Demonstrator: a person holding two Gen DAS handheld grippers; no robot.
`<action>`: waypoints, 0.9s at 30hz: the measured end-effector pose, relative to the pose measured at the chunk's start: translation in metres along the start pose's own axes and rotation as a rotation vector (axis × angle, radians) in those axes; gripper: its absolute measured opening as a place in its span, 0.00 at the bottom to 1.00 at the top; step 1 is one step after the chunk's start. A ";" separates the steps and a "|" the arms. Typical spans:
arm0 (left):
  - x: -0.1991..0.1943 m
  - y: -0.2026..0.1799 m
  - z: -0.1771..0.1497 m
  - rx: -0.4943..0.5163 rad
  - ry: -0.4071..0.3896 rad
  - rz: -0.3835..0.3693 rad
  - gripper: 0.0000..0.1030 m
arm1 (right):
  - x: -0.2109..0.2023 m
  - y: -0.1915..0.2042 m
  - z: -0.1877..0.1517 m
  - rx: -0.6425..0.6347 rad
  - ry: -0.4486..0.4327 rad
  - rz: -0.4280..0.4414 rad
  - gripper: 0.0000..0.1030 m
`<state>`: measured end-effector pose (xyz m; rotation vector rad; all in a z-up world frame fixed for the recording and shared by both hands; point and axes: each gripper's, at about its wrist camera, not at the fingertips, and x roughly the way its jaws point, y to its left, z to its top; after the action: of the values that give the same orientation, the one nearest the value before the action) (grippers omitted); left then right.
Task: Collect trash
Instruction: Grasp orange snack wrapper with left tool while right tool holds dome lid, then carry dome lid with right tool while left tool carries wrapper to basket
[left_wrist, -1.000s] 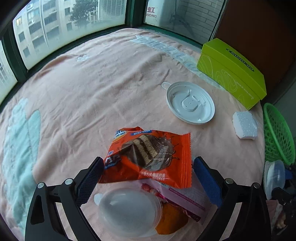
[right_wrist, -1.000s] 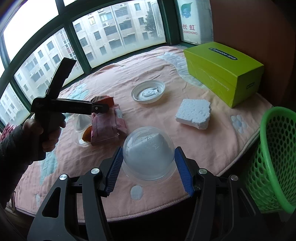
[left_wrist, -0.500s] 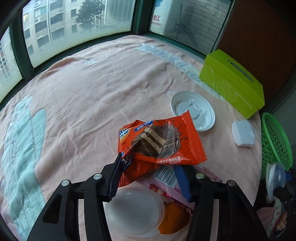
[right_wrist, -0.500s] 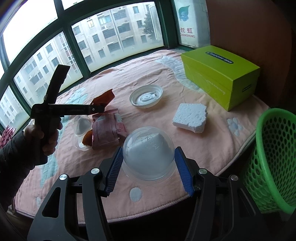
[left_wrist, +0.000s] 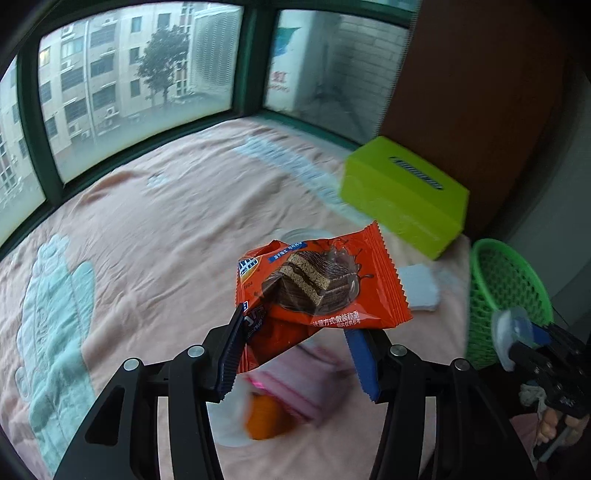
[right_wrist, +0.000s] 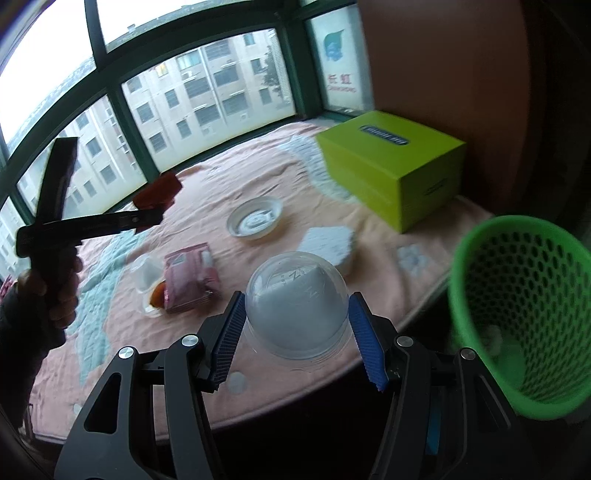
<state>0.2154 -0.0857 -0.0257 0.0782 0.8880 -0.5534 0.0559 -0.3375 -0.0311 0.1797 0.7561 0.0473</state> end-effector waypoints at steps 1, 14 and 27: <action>-0.003 -0.009 0.001 0.011 -0.006 -0.011 0.49 | -0.003 -0.005 0.000 0.006 -0.004 -0.009 0.56; -0.006 -0.118 0.011 0.138 -0.017 -0.144 0.49 | -0.045 -0.096 -0.005 0.108 -0.043 -0.179 0.56; 0.020 -0.203 0.022 0.214 0.027 -0.220 0.49 | -0.054 -0.170 -0.014 0.165 -0.021 -0.305 0.56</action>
<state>0.1421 -0.2749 0.0055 0.1836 0.8666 -0.8538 0.0035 -0.5086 -0.0347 0.2199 0.7592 -0.3070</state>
